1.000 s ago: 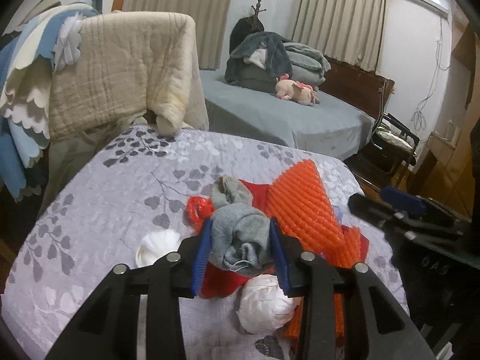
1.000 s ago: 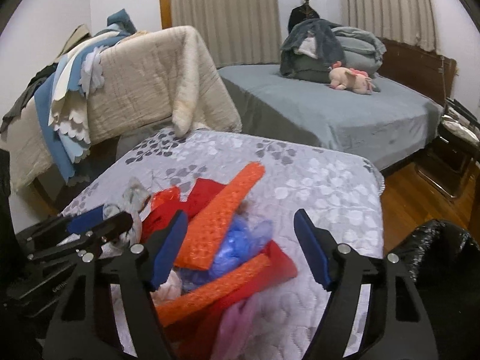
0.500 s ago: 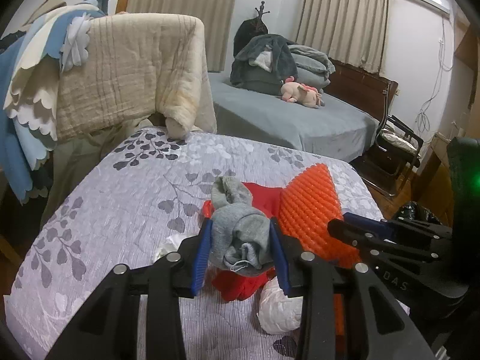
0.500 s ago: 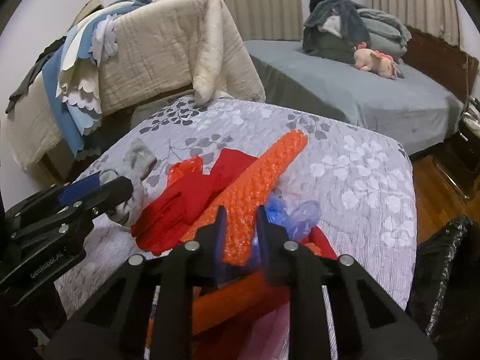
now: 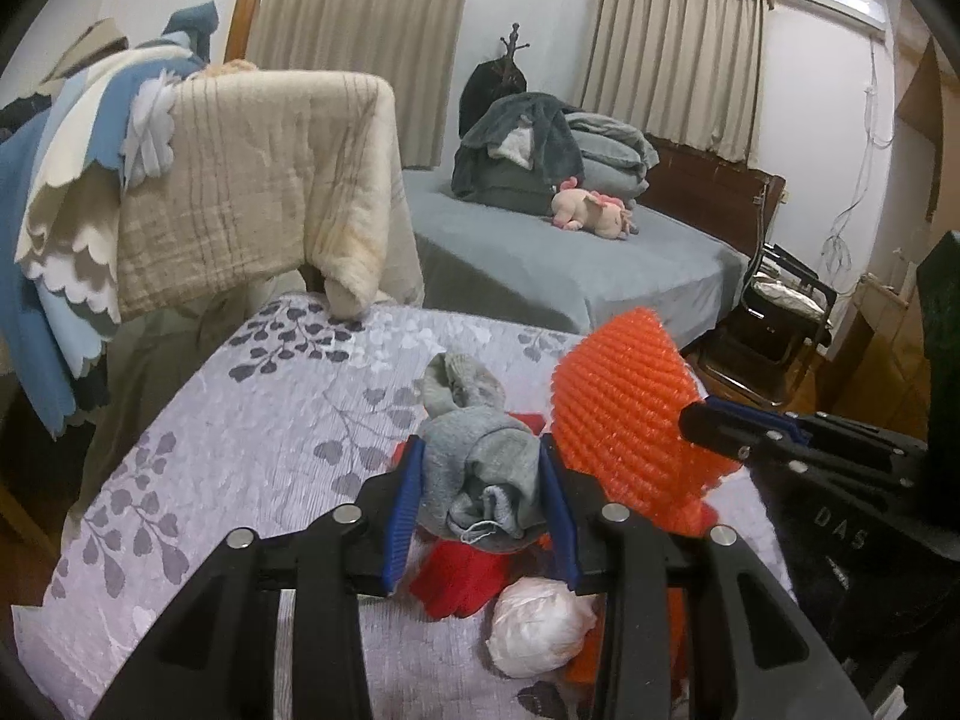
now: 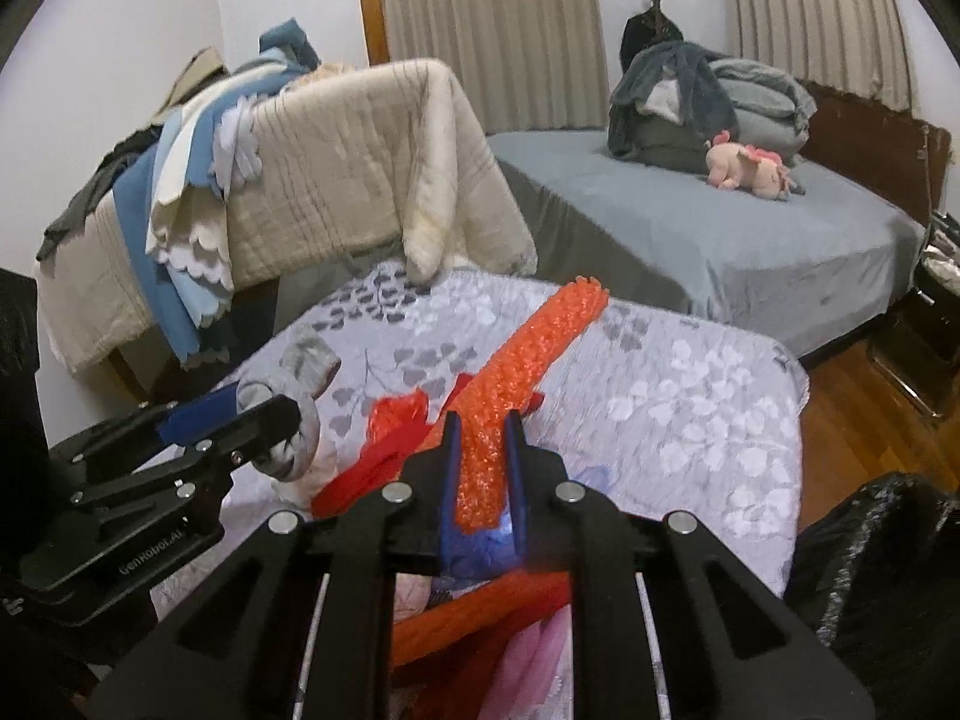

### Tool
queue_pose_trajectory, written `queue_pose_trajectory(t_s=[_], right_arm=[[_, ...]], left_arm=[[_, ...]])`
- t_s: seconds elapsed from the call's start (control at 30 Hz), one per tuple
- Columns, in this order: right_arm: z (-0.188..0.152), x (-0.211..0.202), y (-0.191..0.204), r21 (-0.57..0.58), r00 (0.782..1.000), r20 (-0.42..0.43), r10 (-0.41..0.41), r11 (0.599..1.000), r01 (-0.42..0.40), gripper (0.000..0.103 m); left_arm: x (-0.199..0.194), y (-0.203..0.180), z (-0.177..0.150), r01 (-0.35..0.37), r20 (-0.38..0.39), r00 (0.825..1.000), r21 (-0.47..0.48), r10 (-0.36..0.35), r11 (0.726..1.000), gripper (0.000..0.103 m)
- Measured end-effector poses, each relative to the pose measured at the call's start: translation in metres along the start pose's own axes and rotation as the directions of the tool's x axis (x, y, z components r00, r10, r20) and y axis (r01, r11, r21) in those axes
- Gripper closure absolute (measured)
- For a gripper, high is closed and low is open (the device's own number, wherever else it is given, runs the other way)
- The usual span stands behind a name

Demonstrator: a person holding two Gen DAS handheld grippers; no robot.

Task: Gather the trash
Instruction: 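Grasp the grey sock with the left tool while the right tool grasps an orange foam net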

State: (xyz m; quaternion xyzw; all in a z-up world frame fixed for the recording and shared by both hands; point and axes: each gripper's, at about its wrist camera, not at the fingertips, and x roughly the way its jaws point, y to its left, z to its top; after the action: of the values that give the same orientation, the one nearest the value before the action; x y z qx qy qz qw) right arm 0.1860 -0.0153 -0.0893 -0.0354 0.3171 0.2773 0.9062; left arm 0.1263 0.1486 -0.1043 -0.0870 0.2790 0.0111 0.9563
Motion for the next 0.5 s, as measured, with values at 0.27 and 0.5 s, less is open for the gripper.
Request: queue_pose_trajectory(t_s=[0.27,0.5], right_arm=[[0.004,-0.037,-0.015,0.011,0.998,0.052,-0.03,1.0,0.029,0.09],[0.0,-0.072,-0.036,0.033,0.992,0.091,-0.083,0.996,0.08,0.09]], left_arm=[[-0.016,-0.023,0.009,0.026,0.028,0.999,0.018,-0.026,1.0,0.065],[-0.024,-0.052,0.013,0.071,0.04,0.997,0.047,-0.073,0.996,0.065]])
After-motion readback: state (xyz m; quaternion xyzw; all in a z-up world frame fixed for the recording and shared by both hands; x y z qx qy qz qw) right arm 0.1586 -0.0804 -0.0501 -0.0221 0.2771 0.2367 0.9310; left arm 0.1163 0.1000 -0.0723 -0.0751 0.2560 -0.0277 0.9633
